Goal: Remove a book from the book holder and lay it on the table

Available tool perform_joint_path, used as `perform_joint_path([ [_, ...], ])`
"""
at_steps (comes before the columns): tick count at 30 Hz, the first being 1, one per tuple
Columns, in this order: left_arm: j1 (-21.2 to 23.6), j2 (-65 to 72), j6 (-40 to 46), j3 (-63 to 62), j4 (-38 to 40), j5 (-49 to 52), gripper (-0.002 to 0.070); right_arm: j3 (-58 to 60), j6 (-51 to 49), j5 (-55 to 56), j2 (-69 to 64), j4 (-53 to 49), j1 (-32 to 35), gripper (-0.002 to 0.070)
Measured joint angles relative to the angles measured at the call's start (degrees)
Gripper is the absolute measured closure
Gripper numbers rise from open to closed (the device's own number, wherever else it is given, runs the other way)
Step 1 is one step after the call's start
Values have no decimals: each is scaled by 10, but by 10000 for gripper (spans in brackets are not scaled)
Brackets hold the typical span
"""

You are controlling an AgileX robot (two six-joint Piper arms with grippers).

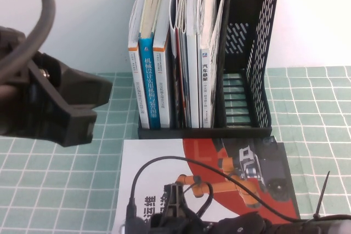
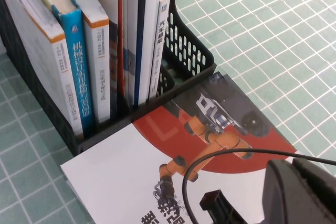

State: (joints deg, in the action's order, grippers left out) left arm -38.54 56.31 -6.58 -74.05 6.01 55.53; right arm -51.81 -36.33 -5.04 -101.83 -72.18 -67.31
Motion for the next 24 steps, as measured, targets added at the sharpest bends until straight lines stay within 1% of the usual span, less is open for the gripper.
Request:
perform_joint_path([
  [3,0,0,0,0,-1,-2,678,-3,-34,-19,1,0,0,346],
  [5,0,0,0,0,-1,-2,678,-3,-48,-30,7,0,0,283],
  [7,0,0,1,0,-2,-2,678,-2,-53,-41,21,1,-6,255],
  [10,0,-1,1,0,-3,-5,678,4,-54,-47,65,5,-29,249],
  [13,0,-9,1,0,-4,-23,678,4,-54,-43,142,-2,-45,297],
  [16,0,-29,0,0,-6,-63,678,4,-53,-55,234,-22,-47,419],
  [17,0,-38,0,0,-8,-76,678,4,-53,-72,265,-32,-47,479],
  [18,0,-48,-1,0,-15,-88,678,4,-53,-95,296,-41,-47,545],
  [19,0,-60,-4,0,-21,-94,678,4,-51,-117,320,-46,-47,591],
  [20,0,-71,-8,0,-35,-99,678,2,-45,-153,350,-49,-47,622],
  [22,0,-93,-25,0,-68,-100,678,-6,-19,-233,403,-48,-47,652],
  [24,0,-118,-55,0,-116,-98,678,-22,37,-333,456,-22,-47,667],
])
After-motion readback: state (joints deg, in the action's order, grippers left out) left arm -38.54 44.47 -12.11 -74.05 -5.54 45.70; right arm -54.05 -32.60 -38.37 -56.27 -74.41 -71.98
